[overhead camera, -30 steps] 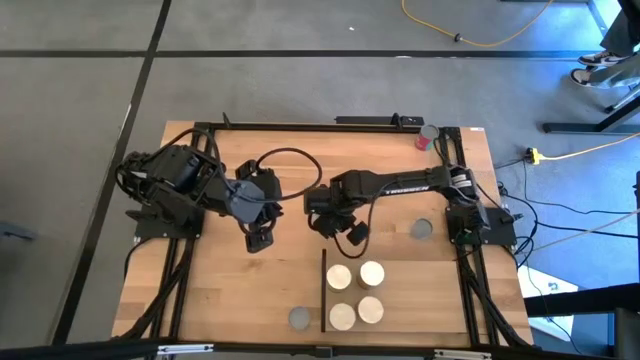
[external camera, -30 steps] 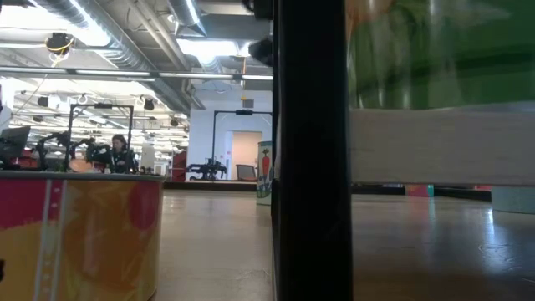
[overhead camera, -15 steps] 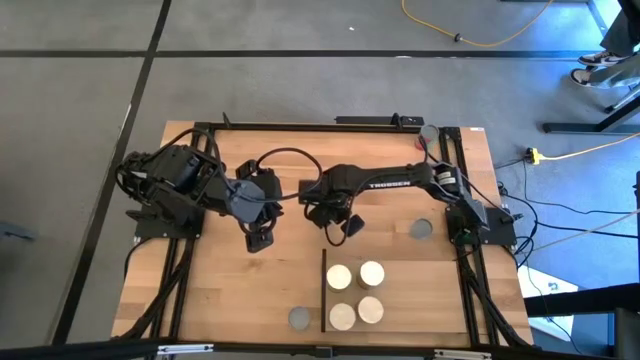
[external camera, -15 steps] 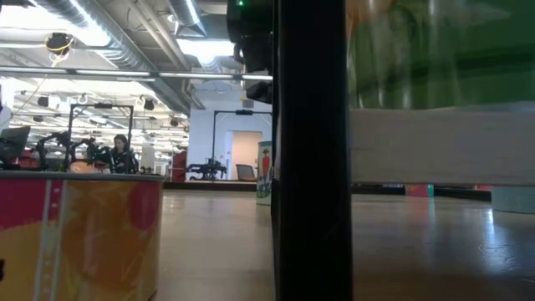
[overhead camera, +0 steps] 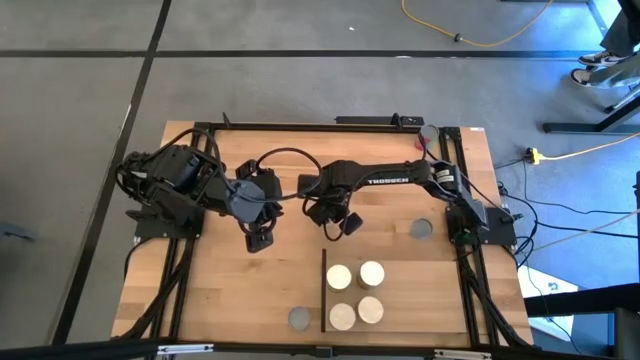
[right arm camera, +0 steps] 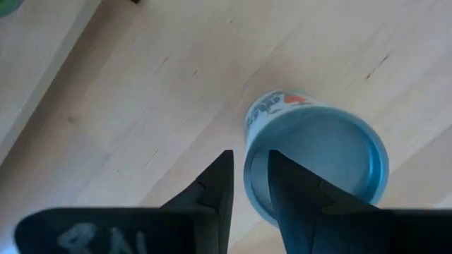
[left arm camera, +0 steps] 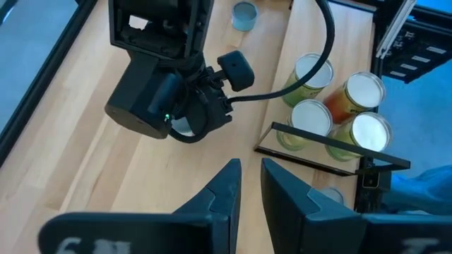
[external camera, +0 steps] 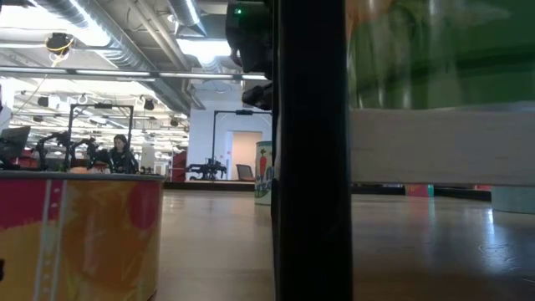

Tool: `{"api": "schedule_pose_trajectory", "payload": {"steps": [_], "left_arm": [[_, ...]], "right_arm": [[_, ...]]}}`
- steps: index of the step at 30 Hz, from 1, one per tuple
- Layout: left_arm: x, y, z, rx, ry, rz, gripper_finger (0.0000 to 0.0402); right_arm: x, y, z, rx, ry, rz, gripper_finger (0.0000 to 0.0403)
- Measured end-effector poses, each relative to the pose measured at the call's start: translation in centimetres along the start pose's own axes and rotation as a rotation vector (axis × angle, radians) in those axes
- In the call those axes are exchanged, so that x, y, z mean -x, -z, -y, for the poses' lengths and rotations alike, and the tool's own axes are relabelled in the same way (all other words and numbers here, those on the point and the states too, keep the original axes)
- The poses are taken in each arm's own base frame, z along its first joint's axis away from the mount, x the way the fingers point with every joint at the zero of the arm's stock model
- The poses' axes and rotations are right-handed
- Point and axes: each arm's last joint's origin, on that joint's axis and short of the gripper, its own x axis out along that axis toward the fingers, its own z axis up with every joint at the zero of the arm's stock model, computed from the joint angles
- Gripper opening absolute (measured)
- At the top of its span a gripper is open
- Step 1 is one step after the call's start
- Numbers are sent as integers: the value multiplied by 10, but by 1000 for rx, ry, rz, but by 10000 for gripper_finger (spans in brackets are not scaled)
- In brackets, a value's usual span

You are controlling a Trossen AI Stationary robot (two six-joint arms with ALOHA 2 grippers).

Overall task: Pick and place cans onto a shelf
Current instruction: Put the canned vegetables on the shelf

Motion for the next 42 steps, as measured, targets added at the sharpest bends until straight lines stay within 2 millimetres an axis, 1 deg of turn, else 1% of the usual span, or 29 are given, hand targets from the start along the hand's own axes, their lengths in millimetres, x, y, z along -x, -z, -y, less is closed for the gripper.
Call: {"api": "schedule_pose_trajectory", "payload": {"steps": [8,11,14,15,19,23,25,30,37,39,42], "left_arm": [[0,0,0,0,0,0,50],[0,0,0,0,0,0,50],[0,0,0,0,0,0,50],[0,0,0,0,0,0,50],[0,0,0,0,0,0,50],[0,0,0,0,0,0,50],[0,0,0,0,0,0,50],[0,0,0,0,0,0,50],[0,0,0,0,0,0,50],[0,0,0,0,0,0,50],[0,0,0,0,1,0,50]], "right_arm": [[-10,-1,4,-4,-9,-7,87],[-10,-1,4,-6,-6,-9,65],[-11,-1,4,-11,-4,-16,20],[-11,-1,4,-16,1,-19,13],[-11,-3,1,-29,35,-57,9],[-5,-7,-4,-14,34,-107,6],[3,-11,-7,-4,40,-110,4],[35,-26,-17,26,122,-101,4],[83,-35,-29,6,195,-40,3],[94,-33,-36,-6,254,-46,3],[109,-24,-47,-41,286,-110,3]]}}
